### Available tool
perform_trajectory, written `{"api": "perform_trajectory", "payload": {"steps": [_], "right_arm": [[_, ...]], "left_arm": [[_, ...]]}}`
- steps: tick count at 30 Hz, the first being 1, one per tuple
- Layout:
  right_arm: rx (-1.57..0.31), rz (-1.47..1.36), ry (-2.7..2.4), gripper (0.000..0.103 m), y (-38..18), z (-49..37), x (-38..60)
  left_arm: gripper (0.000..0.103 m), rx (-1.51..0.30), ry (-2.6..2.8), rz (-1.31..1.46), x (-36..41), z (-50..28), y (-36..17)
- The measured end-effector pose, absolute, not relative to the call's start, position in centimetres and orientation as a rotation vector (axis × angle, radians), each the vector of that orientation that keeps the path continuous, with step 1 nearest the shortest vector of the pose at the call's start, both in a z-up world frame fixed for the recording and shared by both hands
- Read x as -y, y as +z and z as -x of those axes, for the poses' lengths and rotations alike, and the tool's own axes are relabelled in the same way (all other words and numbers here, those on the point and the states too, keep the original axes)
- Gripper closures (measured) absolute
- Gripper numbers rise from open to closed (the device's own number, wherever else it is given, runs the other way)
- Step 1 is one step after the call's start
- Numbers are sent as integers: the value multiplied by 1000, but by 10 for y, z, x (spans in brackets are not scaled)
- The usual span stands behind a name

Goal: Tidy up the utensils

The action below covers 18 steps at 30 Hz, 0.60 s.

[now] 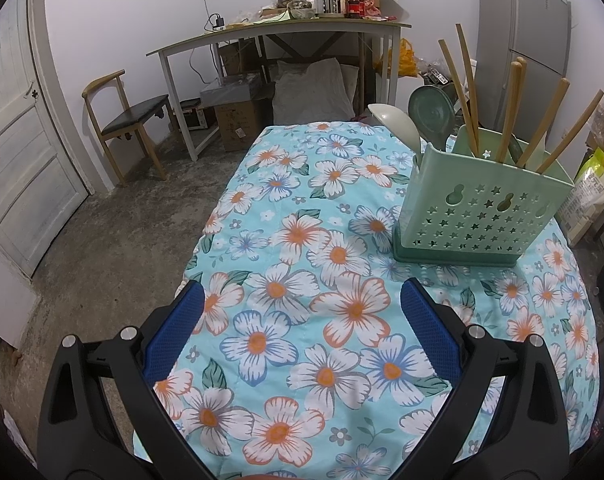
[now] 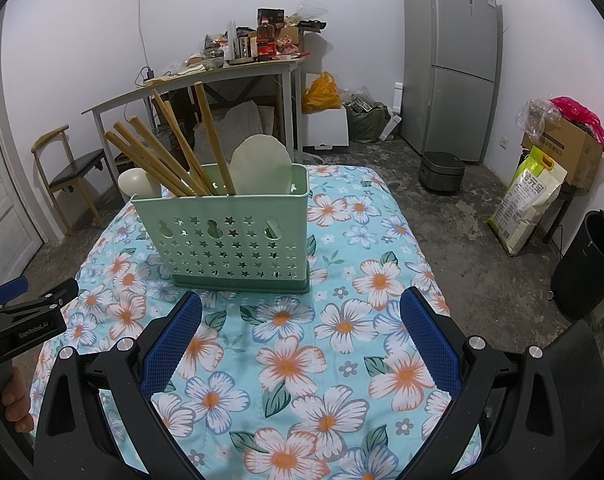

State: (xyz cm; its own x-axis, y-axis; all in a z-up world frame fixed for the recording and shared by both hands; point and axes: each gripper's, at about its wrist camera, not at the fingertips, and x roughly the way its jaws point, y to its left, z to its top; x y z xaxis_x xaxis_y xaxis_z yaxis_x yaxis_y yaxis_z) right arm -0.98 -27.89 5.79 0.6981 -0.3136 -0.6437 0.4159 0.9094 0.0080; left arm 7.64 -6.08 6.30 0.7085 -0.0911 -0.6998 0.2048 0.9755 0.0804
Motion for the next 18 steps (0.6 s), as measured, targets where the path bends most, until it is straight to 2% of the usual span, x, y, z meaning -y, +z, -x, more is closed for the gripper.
{"api": "perform_trajectory", "payload": {"steps": [18], "right_arm": [[-689,-159,-406,6,57,9,278]], "left_arm": [[8,-772,-167,-156,61,-77,63]]}}
